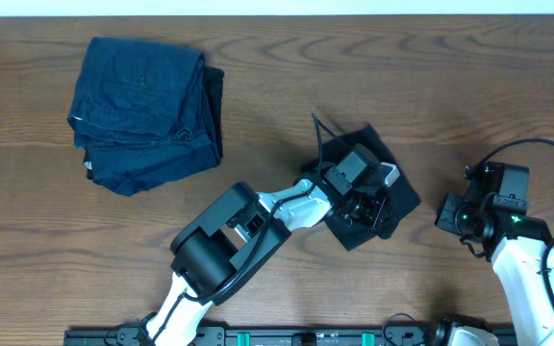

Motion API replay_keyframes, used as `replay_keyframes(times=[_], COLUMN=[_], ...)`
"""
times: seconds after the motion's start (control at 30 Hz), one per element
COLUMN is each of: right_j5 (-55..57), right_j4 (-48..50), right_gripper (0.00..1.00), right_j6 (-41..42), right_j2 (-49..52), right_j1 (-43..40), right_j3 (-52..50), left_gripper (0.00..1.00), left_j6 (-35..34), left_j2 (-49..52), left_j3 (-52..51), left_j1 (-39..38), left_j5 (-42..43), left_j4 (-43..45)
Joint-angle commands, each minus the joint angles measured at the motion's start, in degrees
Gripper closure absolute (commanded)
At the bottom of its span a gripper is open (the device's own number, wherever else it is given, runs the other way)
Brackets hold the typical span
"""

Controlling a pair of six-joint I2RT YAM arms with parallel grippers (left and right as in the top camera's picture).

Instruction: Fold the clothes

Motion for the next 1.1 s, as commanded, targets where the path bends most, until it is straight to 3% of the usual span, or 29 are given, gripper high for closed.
replay_keyframes(times=[0.0,0.17,0.27,0.37,0.4,0.43,0.7,1.07], right_j5=[0.5,0.5,0.5,0.5,0.5,0.5,0.6,0.6], right_j4=[0.2,0.2,0.2,0.0,-0.1,-0.3,-0.5,-0.5], right_gripper=[0.77,0.63,0.42,0.29,0.18,0.01,0.01,0.01], right_j6=[0.7,0.7,0.7,0.7,0.7,0.7,0.7,0.7], right_j2=[0.2,0.2,0.2,0.2,0.2,0.2,0.2,0.2], right_j1=[-0.4,-0.4,-0.4,-0.4,-0.4,-0.4,-0.4,-0.4], right_j3=[-0.5,-0.6,-0.7,-0.7,-0.7,-0.7,-0.7,-0.7], left_gripper=[0.86,0.89,0.89,0.87,0.87,0.87,0.87,0.87], left_j6=[-0.3,-0.3,0.0,0.0,0.2,0.9,4.3,5.2], left_j2=[2.9,-1.4,-7.0,-12.4,-13.6,-14.7,-12.9,-1.1], left_j3=[-0.6,0.0,0.4,0.4,0.4,0.4,0.4,0.4], left_j1=[0.2,0.3,0.7,2.2,2.9,3.6,10.7,13.3], left_j5=[-1.2,3.4,2.1,-1.6,-3.4,-4.9,-13.1,-13.0], left_j4=[-0.7,0.3,0.6,1.7,1.6,1.6,1.6,4.2])
